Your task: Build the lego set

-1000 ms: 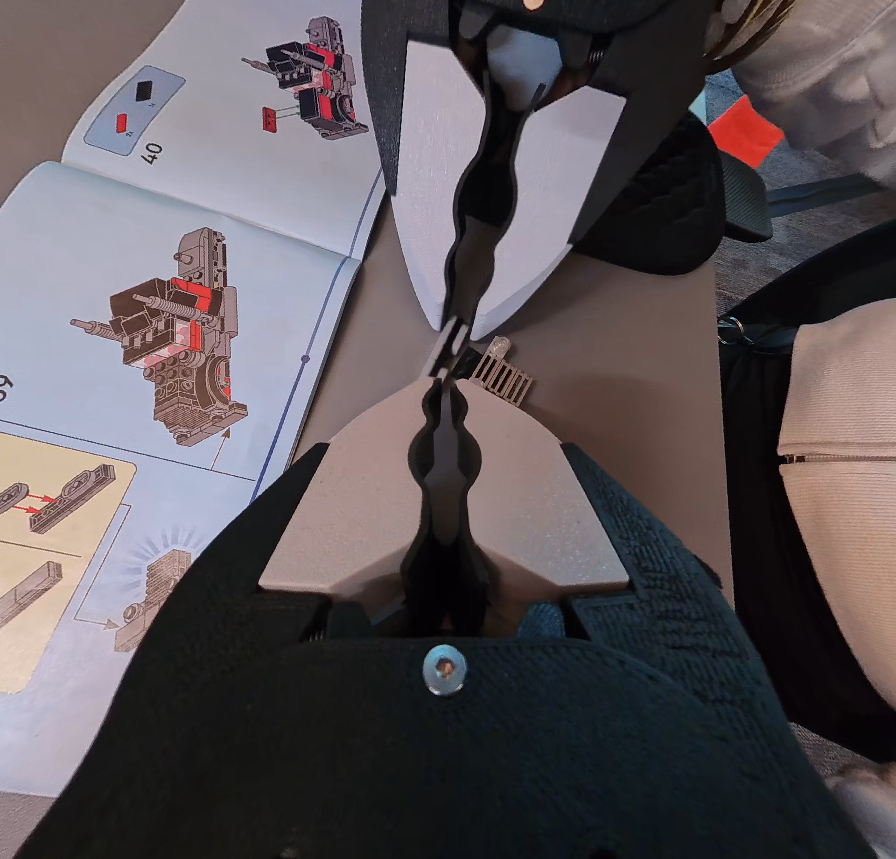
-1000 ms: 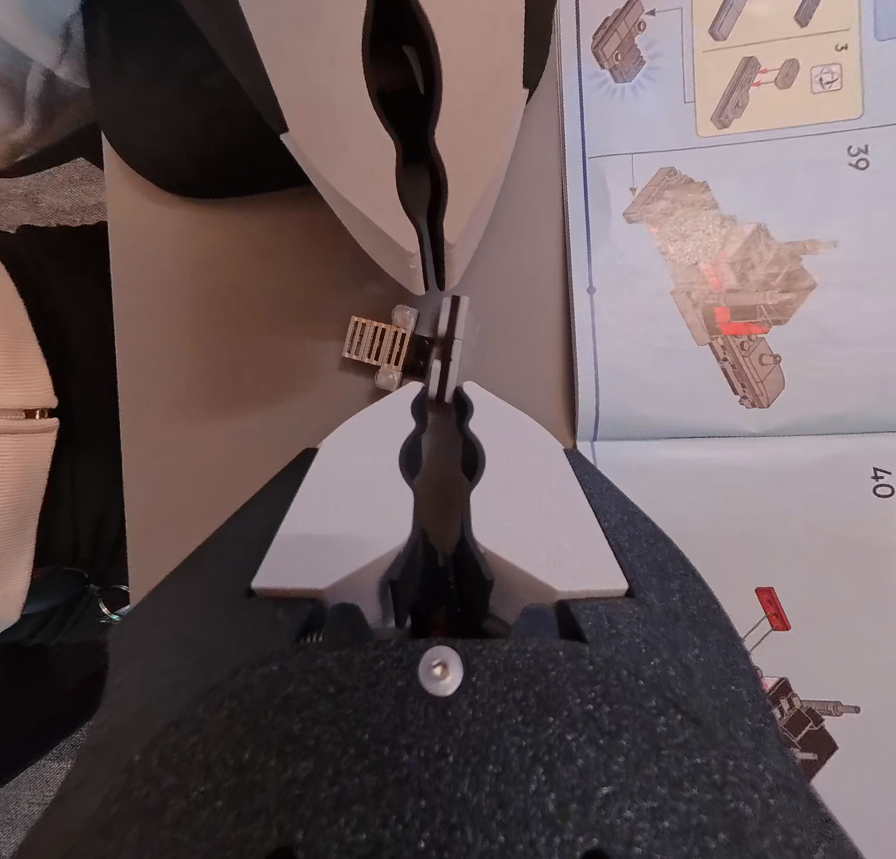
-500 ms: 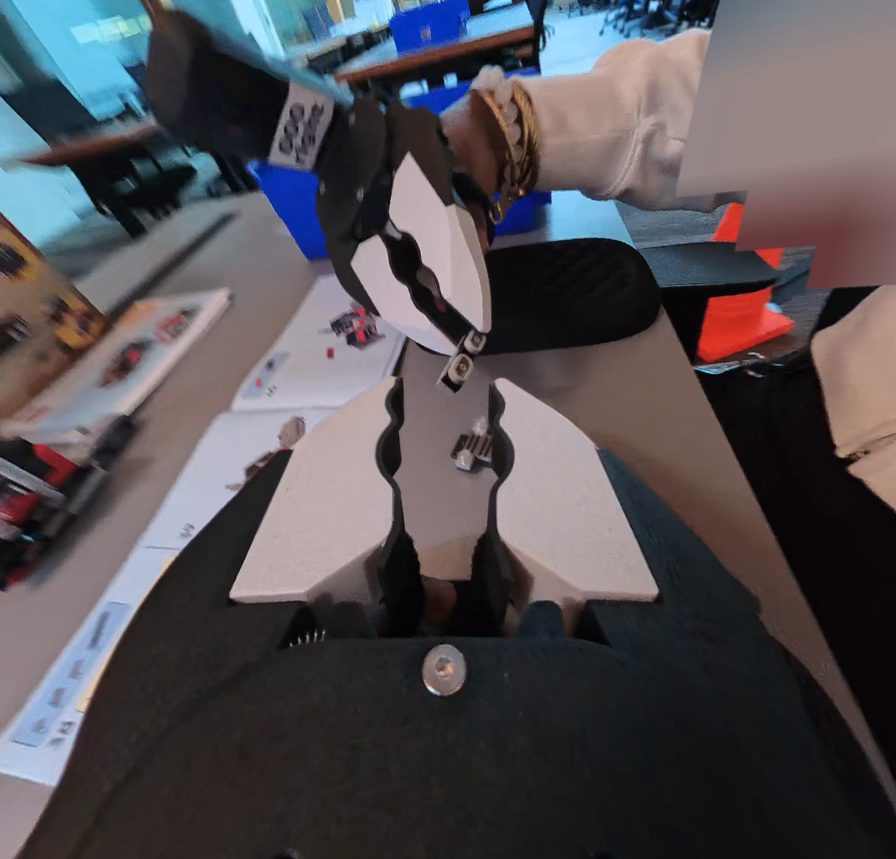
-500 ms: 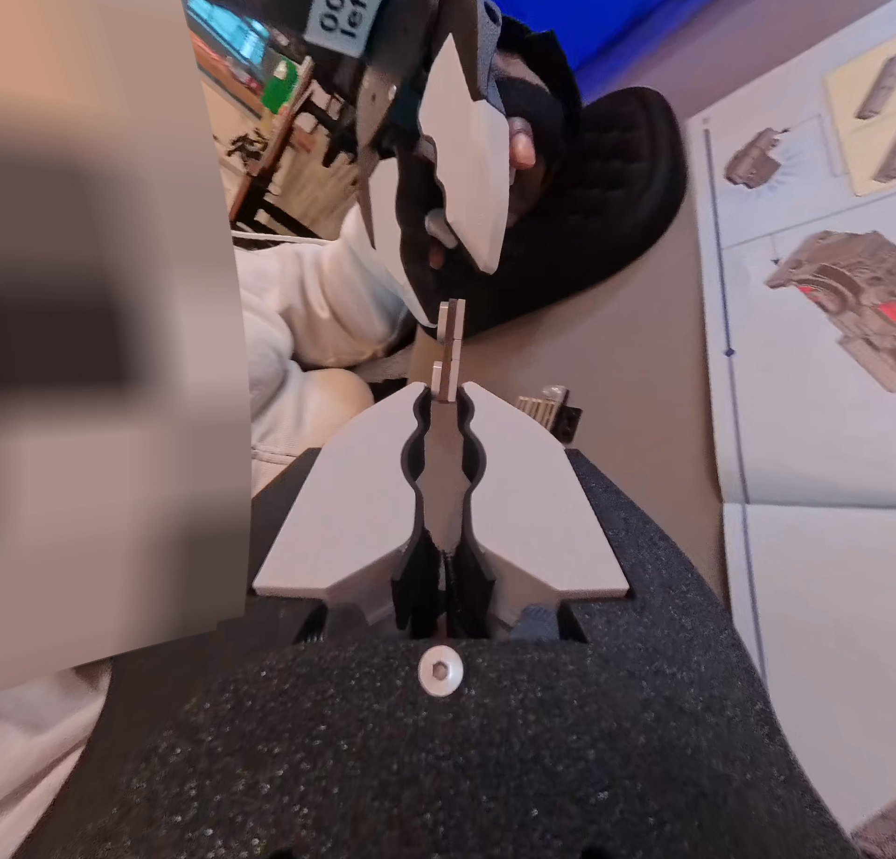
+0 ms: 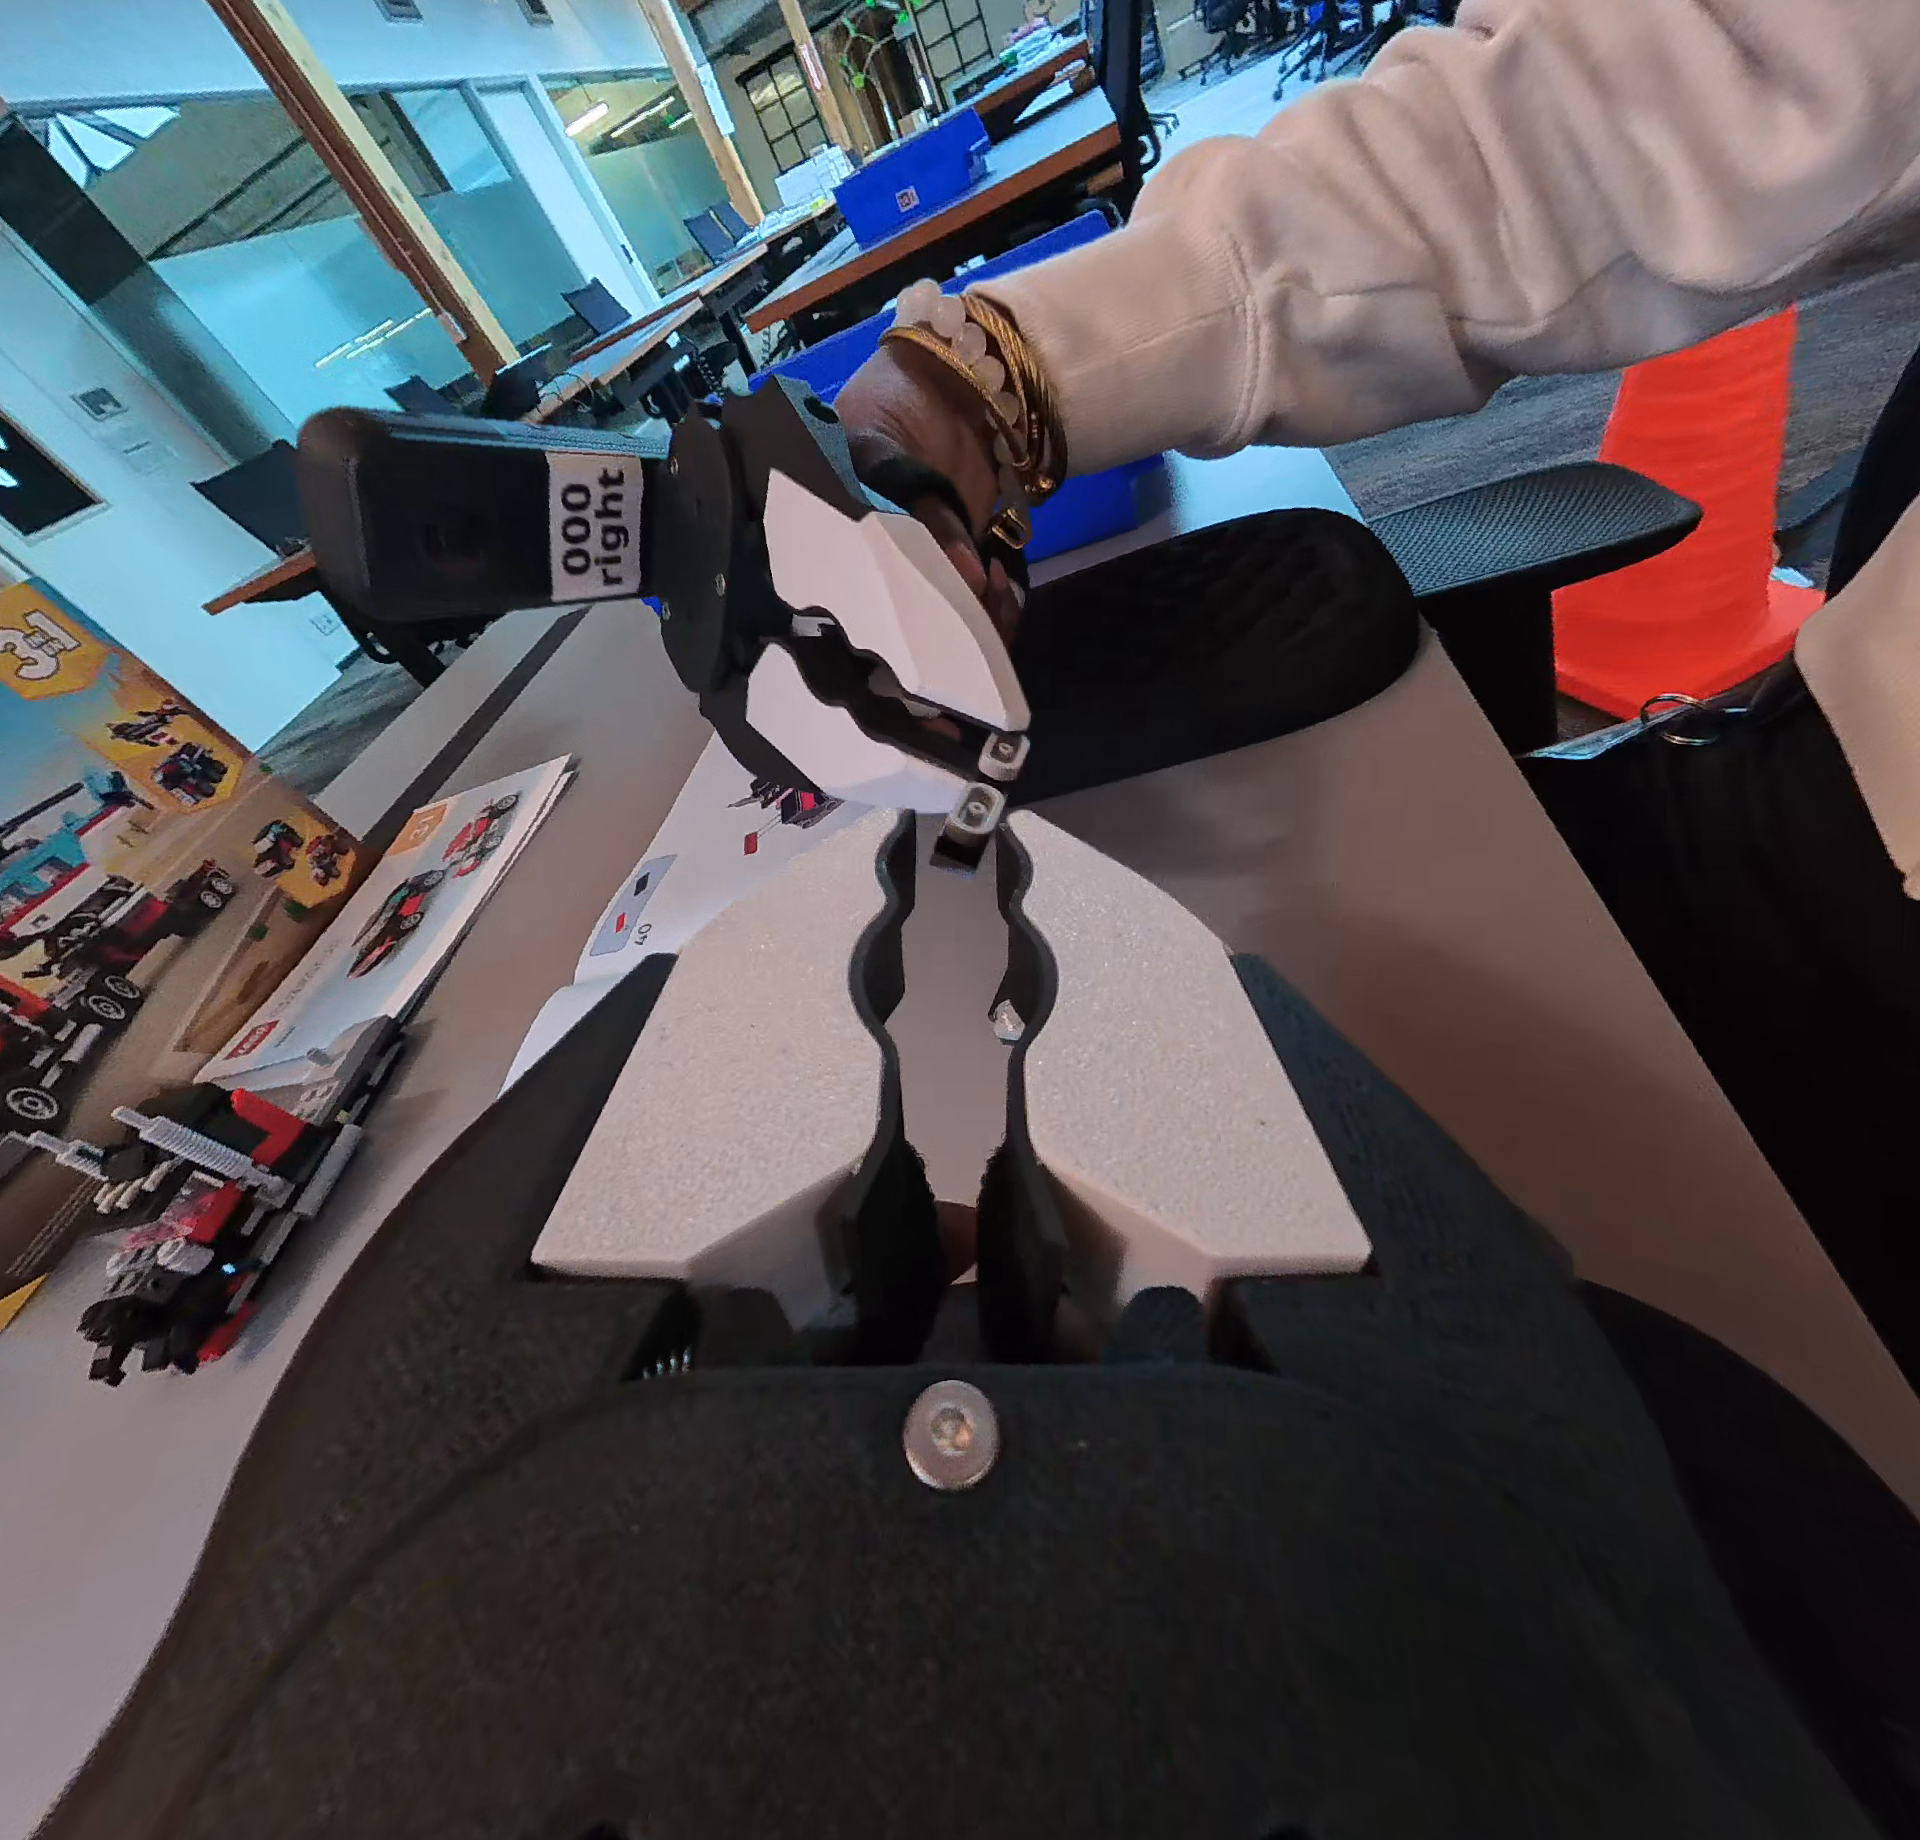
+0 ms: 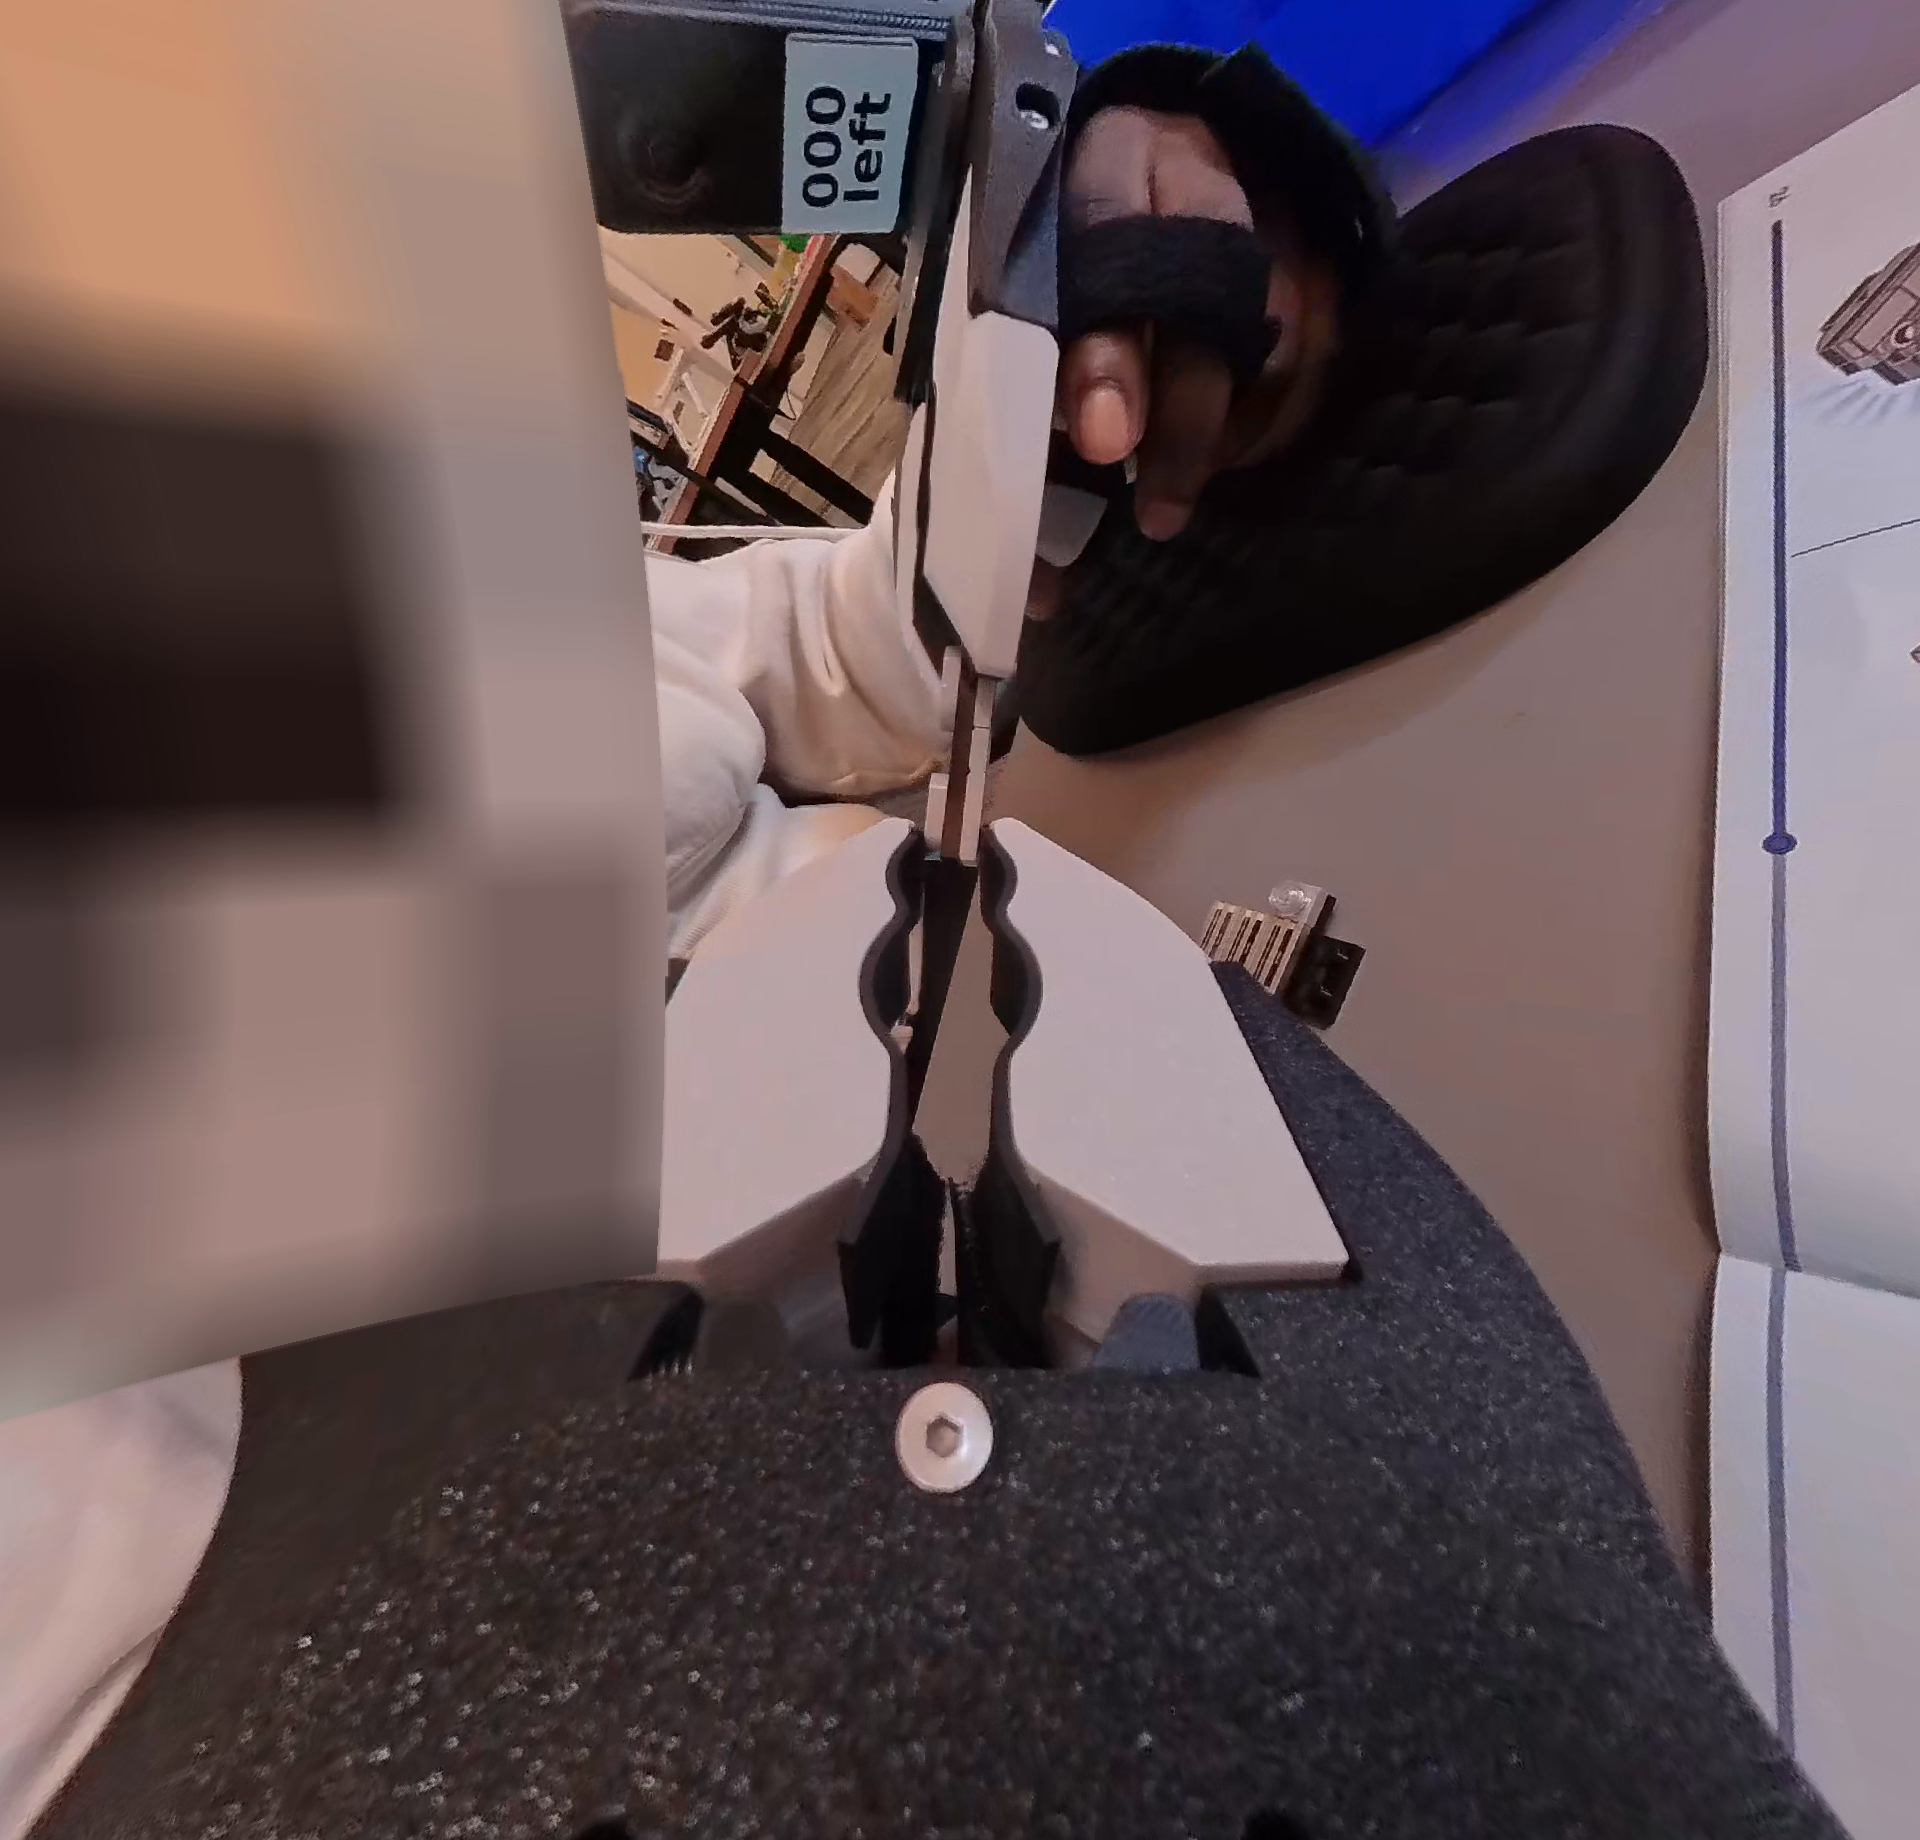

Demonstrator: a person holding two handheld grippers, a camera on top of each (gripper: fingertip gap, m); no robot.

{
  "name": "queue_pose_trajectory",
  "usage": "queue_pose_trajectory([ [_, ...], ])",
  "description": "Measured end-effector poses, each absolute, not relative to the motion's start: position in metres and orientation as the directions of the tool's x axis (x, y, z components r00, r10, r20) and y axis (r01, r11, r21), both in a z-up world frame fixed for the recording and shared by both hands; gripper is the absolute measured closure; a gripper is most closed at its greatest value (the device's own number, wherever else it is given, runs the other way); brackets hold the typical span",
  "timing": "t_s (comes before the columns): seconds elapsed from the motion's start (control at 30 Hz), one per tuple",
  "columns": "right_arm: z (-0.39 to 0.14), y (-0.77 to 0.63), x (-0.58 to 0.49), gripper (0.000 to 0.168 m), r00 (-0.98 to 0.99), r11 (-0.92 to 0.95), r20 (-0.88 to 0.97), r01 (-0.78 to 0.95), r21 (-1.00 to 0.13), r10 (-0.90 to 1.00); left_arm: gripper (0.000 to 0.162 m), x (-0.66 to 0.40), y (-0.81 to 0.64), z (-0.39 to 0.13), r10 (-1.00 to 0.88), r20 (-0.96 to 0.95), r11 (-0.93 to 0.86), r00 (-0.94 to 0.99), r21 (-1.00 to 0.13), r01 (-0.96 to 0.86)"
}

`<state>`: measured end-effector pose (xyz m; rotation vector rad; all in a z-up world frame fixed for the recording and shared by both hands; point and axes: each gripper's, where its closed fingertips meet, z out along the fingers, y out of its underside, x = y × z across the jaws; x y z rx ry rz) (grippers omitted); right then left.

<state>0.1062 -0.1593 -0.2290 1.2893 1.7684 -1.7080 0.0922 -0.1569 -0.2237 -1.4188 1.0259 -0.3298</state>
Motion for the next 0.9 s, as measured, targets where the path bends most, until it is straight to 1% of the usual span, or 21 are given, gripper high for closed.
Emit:
queue_pose_trajectory([
  [0.1,-0.231,-0.16,0.107,0.158,-0.509,-0.142,-0.792,0.804,-0.577,0.338,0.144,0.093,-0.157,-0.224,-0.737,-0.384,0.19,0.556,-0.907,-0.375],
  [0.23,-0.233,-0.161,0.107,0.158,-0.502,-0.136,-0.797,0.812,-0.568,0.336,0.144,0.096,-0.158,-0.229,-0.749,-0.4,0.195,0.528,-0.895,-0.402],
  [0.33,-0.233,-0.162,0.106,0.158,-0.503,-0.134,-0.799,0.813,-0.567,0.33,0.151,0.098,-0.159,-0.232,-0.755,-0.41,0.196,0.512,-0.886,-0.42],
  [0.43,-0.23,-0.162,0.104,0.158,-0.508,-0.16,-0.798,0.802,-0.575,0.325,0.153,0.098,-0.16,-0.23,-0.758,-0.405,0.202,0.511,-0.891,-0.407],
  [0.5,-0.224,-0.158,0.1,0.155,-0.522,-0.22,-0.789,0.769,-0.6,0.325,0.154,0.096,-0.159,-0.226,-0.748,-0.4,0.211,0.529,-0.899,-0.383],
  [0.57,-0.211,-0.152,0.096,0.149,-0.538,-0.33,-0.793,0.722,-0.608,0.286,0.154,0.092,-0.159,-0.218,-0.723,-0.405,0.239,0.559,-0.907,-0.348],
  [0.6,-0.202,-0.148,0.094,0.146,-0.543,-0.411,-0.805,0.694,-0.59,0.239,0.154,0.09,-0.159,-0.213,-0.706,-0.414,0.261,0.575,-0.906,-0.333],
  [0.67,-0.188,-0.14,0.091,0.143,-0.534,-0.562,-0.835,0.654,-0.506,0.131,0.154,0.087,-0.157,-0.204,-0.649,-0.463,0.319,0.604,-0.886,-0.336],
  [0.73,-0.184,-0.142,0.094,0.142,-0.532,-0.617,-0.846,0.65,-0.443,0.047,0.154,0.083,-0.155,-0.194,-0.546,-0.563,0.394,0.621,-0.826,-0.403],
  [0.8,-0.176,-0.15,0.1,0.14,-0.536,-0.63,-0.844,0.663,-0.404,-0.024,0.153,0.084,-0.155,-0.183,-0.426,-0.68,0.465,0.596,-0.73,-0.501],
  [0.9,-0.163,-0.155,0.104,0.14,-0.553,-0.657,-0.83,0.651,-0.379,-0.069,0.153,0.087,-0.151,-0.174,-0.261,-0.853,0.482,0.451,-0.52,-0.705],
])
